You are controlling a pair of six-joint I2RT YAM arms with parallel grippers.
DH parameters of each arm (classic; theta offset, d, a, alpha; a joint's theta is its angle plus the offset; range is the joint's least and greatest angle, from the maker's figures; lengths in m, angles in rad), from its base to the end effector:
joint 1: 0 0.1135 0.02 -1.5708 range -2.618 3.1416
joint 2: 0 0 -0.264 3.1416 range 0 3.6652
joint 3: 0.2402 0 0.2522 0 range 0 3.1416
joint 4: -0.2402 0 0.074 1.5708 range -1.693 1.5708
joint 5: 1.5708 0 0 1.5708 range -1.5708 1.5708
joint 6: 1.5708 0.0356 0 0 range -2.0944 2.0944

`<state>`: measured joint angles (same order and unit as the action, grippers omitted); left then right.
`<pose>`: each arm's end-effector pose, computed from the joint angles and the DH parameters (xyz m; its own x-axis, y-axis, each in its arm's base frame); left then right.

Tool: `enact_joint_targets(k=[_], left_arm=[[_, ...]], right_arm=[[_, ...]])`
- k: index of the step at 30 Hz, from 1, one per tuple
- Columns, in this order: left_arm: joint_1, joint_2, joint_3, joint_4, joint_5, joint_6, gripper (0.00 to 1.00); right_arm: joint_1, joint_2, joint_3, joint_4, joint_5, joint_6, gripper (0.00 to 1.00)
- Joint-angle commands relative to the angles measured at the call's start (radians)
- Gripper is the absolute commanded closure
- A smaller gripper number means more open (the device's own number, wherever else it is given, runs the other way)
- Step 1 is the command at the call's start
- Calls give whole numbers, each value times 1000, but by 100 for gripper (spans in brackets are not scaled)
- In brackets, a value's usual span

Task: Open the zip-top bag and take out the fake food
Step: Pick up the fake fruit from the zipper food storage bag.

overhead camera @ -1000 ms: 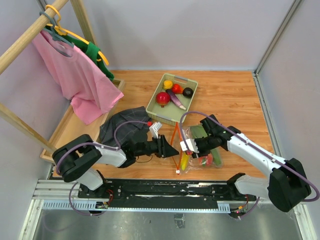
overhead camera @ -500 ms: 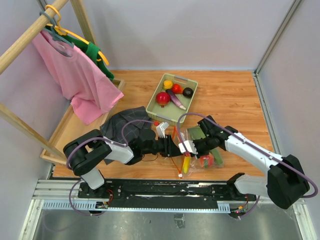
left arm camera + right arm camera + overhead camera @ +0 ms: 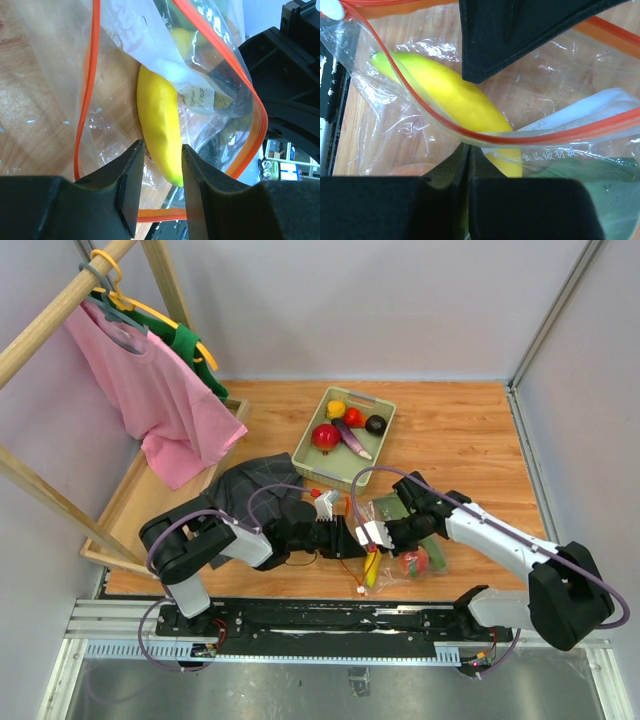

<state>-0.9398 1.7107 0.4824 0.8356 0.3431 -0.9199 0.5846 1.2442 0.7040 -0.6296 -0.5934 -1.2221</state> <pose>0.1643 -0.2452 0.1232 -0.8876 -0.0551 -0.4574 0.3922 0.4304 -0.8130 0.1697 0.1362 0.1937 0.3387 -0.7102 -0.6172 -0.9401 -0.2824 -0.1909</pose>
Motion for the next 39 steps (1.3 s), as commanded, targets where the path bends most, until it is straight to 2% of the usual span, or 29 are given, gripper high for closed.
enact_joint_targets(k=[1,14,26,33,39], left_arm=[[-11,33,31,24,22,-4,60],[-14,101,56,42,34,-17,53],[-30,141,114,-78,-18,18,40],[-31,156,113,-77,-28,13,40],[-33,177,123,-109,-54,22,45]], right_arm=[[20,30,20,-42,7,19,99],[20,74,34,36,39,137,99],[22,121,77,52,20,241,99],[22,144,89,103,45,344,99],[22,148,88,134,54,399,99]])
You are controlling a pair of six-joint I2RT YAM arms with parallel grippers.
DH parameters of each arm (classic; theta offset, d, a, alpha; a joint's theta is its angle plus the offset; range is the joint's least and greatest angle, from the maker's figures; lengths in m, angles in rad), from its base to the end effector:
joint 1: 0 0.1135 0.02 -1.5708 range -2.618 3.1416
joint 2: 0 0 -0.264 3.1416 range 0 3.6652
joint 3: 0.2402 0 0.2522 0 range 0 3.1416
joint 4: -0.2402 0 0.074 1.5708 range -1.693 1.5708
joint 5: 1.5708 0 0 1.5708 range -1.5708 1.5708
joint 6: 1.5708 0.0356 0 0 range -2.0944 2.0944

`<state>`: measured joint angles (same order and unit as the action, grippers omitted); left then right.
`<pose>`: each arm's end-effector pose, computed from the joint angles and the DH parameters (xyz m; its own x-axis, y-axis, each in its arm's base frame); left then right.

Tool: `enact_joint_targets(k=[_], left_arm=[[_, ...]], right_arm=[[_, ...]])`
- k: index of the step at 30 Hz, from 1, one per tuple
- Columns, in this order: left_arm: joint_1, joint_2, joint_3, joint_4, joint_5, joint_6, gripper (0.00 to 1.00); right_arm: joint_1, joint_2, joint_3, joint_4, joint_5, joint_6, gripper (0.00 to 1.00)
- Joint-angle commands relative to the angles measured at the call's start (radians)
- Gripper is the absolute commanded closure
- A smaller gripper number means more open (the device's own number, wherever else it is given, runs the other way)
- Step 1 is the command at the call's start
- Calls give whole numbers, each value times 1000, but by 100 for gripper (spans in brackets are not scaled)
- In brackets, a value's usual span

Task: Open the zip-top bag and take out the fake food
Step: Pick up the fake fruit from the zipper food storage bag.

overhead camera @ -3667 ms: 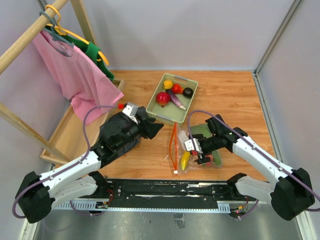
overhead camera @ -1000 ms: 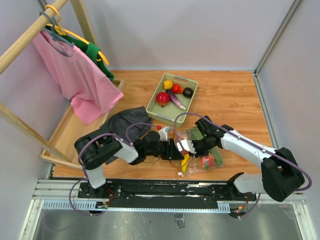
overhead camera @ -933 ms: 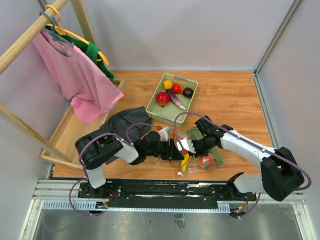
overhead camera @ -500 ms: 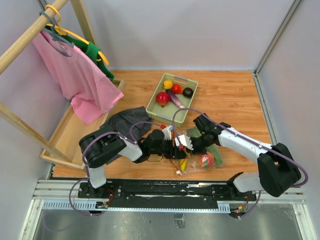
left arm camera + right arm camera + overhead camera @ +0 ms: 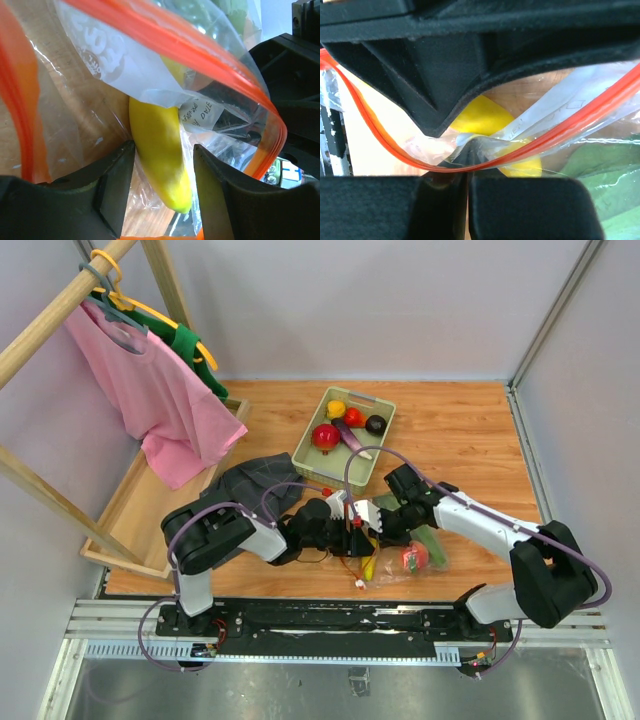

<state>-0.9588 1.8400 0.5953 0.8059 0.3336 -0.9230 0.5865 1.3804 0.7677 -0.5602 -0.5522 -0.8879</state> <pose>0.1760 -0.2710 0.1094 -0.8998 -0.0295 -0.4353 0.3748 0.4584 -0.8058 0.1940 0.1513 0.1848 0.0123 -0.7848 -0.6197 -0.9998 -0.0193 0.0046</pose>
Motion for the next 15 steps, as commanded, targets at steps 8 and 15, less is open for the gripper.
enact_joint_targets(k=[8,15], left_arm=[[-14,41,22,-186,-118,70,58],[-13,-4,13,-272,-195,111,63]], right_arm=[[19,2,27,69,10,86,99],[-8,-40,21,68,2,87,96]])
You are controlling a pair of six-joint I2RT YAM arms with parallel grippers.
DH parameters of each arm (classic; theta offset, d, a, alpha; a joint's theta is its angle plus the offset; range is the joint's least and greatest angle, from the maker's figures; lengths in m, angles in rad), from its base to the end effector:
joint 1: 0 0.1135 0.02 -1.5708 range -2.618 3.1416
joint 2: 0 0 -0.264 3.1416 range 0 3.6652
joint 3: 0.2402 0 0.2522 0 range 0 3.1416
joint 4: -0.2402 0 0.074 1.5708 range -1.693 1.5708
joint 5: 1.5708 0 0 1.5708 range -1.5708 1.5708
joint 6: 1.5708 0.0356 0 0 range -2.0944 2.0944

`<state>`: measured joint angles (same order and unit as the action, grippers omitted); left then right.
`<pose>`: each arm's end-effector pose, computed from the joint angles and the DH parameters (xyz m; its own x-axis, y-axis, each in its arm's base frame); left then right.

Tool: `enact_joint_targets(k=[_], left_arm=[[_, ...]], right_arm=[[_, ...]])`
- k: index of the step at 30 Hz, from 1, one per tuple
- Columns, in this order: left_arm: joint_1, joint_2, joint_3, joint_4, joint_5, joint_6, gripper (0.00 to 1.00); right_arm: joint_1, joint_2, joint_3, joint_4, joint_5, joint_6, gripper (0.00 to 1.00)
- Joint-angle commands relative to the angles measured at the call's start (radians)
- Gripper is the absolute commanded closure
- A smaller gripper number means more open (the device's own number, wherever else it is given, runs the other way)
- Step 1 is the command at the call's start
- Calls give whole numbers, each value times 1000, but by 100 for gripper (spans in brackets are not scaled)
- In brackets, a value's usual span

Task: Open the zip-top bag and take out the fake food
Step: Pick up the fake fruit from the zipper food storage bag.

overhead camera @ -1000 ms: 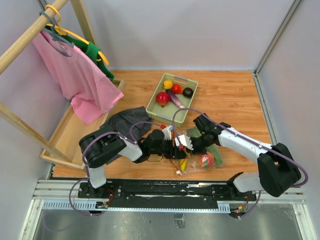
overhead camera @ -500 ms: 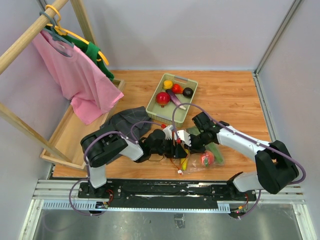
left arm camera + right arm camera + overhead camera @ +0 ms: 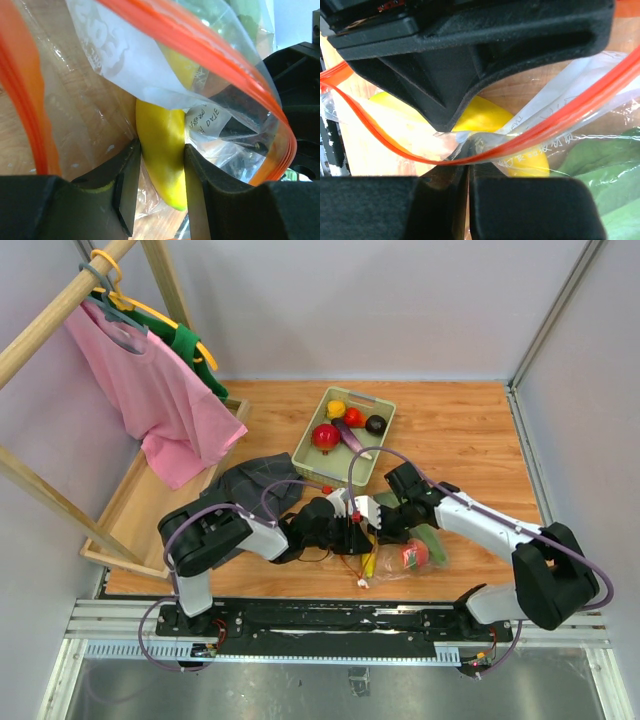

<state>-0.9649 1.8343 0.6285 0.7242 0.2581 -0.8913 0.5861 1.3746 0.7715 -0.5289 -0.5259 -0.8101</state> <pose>0.1795 -0.2751 0.1108 -0.8842 -0.0444 -0.4650 0.3752 0.5253 -0.7637 0.1974 0.1525 0.1880 -0.0447 -0.7817 -0.6221 -0.9986 0.0527 0.0056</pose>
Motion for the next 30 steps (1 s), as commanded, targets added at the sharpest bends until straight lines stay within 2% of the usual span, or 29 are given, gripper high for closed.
enact_joint_targets(k=[1,4,12,22,25,30], left_arm=[[-6,-9,-22,-202,-131,84,63],[-6,-49,-22,-239,-162,104,64],[-6,-181,8,-375,-228,150,64],[4,-166,95,-547,-383,252,62],[4,-133,131,-566,-405,282,57],[3,-73,163,-567,-407,305,42]], right_arm=[[-14,-41,15,37,-27,7,94],[-22,-56,7,33,-24,-5,89],[-23,-57,6,11,-28,-40,84],[-24,-53,8,7,-31,-38,78],[-25,-55,9,7,-25,-35,78],[-36,-69,9,7,-25,-31,76]])
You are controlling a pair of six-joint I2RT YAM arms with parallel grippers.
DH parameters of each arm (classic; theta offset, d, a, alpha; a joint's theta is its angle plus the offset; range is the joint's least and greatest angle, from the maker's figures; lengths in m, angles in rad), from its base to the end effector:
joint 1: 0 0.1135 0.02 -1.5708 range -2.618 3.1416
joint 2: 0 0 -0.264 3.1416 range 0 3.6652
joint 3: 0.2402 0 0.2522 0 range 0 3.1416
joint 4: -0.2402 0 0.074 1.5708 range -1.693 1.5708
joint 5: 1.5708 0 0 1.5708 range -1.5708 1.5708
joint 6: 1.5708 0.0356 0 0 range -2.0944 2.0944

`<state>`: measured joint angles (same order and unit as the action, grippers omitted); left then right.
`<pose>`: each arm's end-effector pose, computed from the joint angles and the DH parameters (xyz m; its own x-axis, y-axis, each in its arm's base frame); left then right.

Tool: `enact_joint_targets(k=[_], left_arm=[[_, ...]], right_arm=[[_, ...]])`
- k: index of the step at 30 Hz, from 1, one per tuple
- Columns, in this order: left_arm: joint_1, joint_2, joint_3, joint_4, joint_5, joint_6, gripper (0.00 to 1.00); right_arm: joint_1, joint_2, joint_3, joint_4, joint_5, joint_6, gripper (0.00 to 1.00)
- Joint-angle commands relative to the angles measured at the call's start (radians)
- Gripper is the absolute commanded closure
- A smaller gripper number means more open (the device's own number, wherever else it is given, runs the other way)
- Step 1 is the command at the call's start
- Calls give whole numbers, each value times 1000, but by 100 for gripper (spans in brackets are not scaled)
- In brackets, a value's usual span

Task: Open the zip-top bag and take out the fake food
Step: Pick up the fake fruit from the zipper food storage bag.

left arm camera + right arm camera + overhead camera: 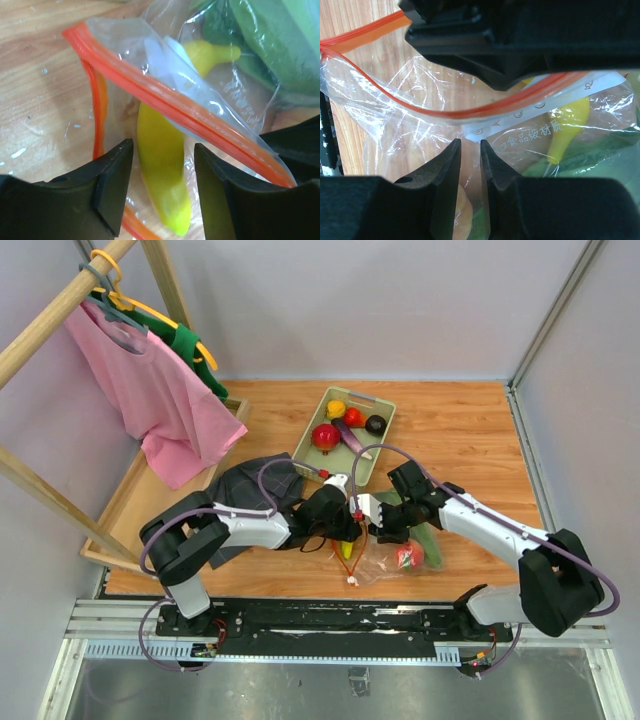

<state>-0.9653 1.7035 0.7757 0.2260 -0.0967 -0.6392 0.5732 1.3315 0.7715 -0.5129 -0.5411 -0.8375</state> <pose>0.1926 -0.2722 0.1445 -0.7581 0.0519 -0.6501 0.4039 0.8200 -0.4056 0.1974 0.1492 0.1989 0.0048 -0.7548 -0.6559 -0.9979 0.0387 -0.0519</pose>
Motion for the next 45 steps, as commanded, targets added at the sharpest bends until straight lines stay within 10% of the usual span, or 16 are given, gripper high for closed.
enact_joint_targets(k=[1,6,15,31,45], left_arm=[[4,66,18,-65,-51,54,40],[4,94,26,-60,-48,63,39],[6,-6,53,-94,-61,79,66],[177,-99,-95,198,499,-124,78],[180,-254,-79,-181,330,41,78]], right_arm=[[-26,-28,9,-9,-12,-3,76],[-35,-29,10,-8,-17,-1,76],[-41,-40,12,-9,-31,3,76],[-37,-138,-42,-1,-95,-107,75],[-39,-122,-34,-1,-27,-104,75]])
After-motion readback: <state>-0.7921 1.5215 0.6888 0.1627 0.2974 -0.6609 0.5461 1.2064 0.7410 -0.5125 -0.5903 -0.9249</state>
